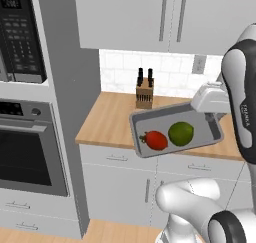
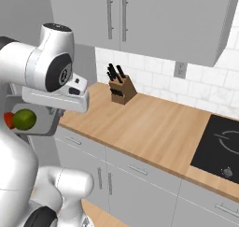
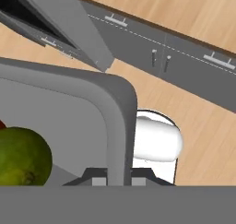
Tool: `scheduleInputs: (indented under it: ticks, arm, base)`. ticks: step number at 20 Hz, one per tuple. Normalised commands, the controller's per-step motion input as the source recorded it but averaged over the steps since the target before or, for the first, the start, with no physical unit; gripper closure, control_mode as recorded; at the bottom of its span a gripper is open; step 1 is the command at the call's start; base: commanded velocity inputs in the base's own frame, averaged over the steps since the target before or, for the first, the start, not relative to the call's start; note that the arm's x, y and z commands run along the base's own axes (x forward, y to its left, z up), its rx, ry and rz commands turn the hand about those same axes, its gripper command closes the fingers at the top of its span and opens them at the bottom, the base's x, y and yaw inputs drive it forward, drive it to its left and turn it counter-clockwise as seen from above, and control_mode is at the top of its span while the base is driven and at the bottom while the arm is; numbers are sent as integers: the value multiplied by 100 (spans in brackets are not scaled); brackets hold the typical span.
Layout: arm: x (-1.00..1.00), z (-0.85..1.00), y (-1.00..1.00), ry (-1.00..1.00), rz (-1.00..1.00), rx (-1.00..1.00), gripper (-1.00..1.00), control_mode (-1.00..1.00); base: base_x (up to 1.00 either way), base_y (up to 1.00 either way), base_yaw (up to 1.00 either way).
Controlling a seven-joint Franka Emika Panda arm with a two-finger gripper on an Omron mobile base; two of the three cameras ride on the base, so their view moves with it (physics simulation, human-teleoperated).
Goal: Take the meat container that has the shrimp and place it on the second highest rack of the freezer. Then take the vegetable container that has the lime and tomato and place it on the highest rack of the freezer.
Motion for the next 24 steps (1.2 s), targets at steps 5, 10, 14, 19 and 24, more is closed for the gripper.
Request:
scheduleInputs:
  ticks: [5,10,14,19,24]
  arm:
    - [0,0,0,0,0,0,100,100]
    - [0,0,0,0,0,0,100,100]
    - [0,0,0,0,0,0,100,100]
    - [0,0,0,0,0,0,100,100]
    - [0,0,0,0,0,0,100,100]
  base:
    - [-18,0,0]
    - [-88,-10,8]
    - [-4,11,43]
    - [3,44,80]
    - [16,47,93]
